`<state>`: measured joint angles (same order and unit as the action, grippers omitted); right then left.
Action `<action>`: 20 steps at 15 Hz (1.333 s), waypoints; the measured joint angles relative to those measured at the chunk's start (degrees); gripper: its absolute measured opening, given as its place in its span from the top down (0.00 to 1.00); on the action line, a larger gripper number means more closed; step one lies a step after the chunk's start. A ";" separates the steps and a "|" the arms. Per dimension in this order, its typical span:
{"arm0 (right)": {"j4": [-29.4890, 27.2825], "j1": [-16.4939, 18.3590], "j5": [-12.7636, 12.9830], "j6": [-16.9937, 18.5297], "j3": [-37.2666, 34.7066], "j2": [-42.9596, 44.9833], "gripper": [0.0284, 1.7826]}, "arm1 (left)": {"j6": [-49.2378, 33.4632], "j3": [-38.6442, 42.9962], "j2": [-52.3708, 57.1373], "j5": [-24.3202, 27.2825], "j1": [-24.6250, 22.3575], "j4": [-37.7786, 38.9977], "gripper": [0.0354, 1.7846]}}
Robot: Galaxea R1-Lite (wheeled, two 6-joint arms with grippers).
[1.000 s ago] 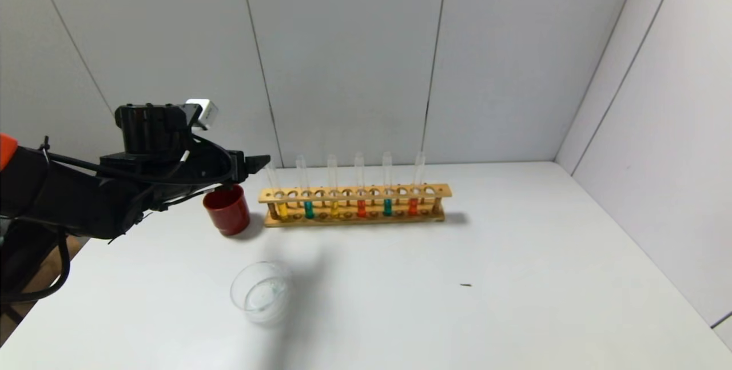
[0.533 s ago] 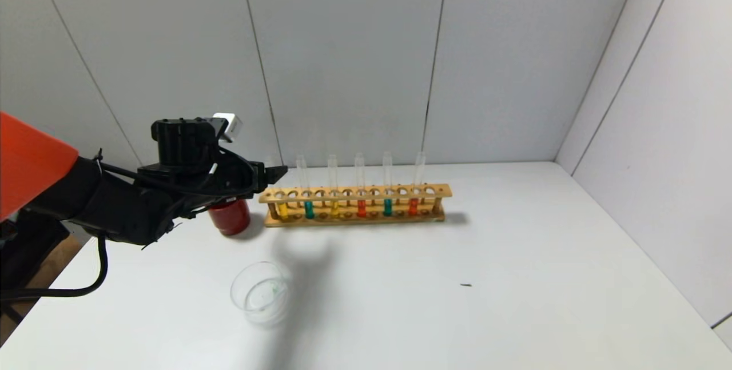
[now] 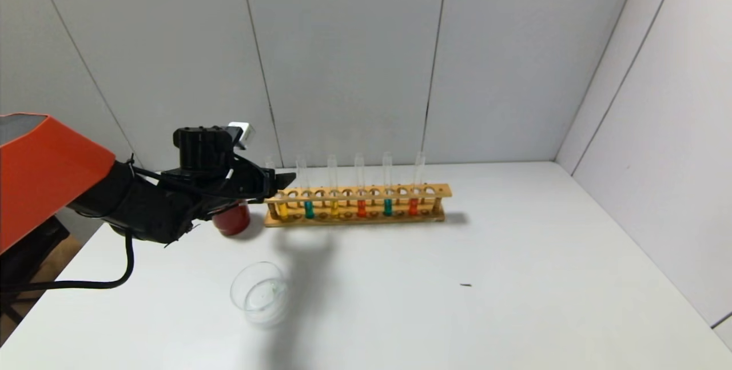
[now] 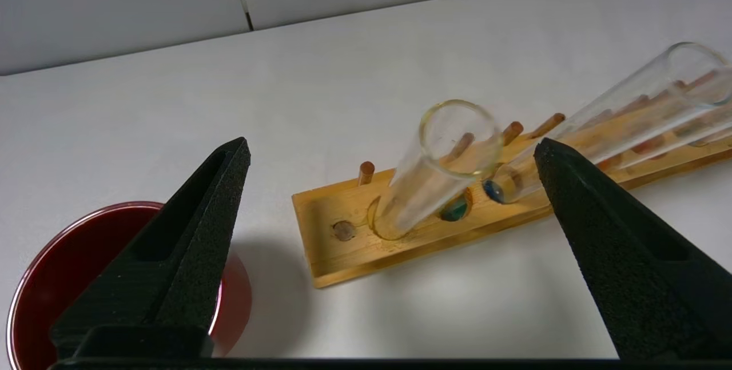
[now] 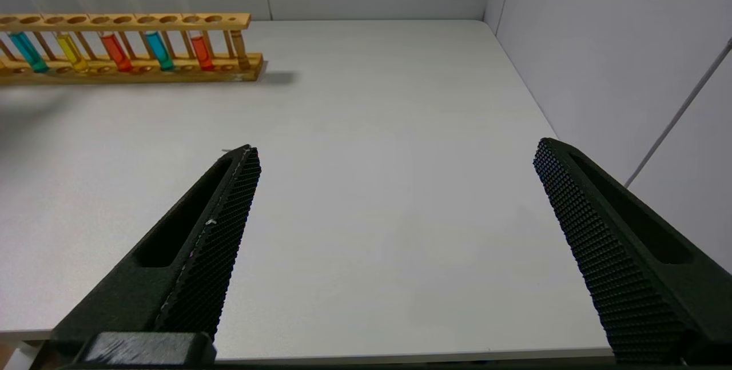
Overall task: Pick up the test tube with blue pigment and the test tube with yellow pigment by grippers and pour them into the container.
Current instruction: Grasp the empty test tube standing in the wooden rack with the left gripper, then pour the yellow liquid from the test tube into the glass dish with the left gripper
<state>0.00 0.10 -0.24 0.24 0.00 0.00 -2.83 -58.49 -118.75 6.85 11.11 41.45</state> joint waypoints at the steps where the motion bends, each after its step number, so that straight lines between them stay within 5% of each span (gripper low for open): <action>1: 0.00 0.00 0.00 0.00 0.00 0.00 0.02 | -0.01 -0.20 -0.41 -0.02 0.05 -0.07 0.02; 6: 0.00 0.00 0.02 0.00 0.00 0.00 0.02 | -0.01 -1.43 -1.56 -0.18 0.55 0.04 0.19; 11: 0.00 0.00 0.00 0.02 0.00 0.00 0.02 | -0.01 -1.95 -1.76 -0.24 0.85 0.04 0.69; 13: 0.00 0.00 0.02 0.00 0.00 0.00 0.02 | 0.02 -1.97 -1.71 -0.38 1.07 0.06 0.82; 20: 0.00 0.00 0.00 0.02 0.00 0.00 0.02 | 1.27 -5.10 1.08 -3.88 1.62 -2.40 0.84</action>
<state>0.00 0.10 -0.24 0.27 0.00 0.00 -1.56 -63.59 -117.66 2.97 12.73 39.05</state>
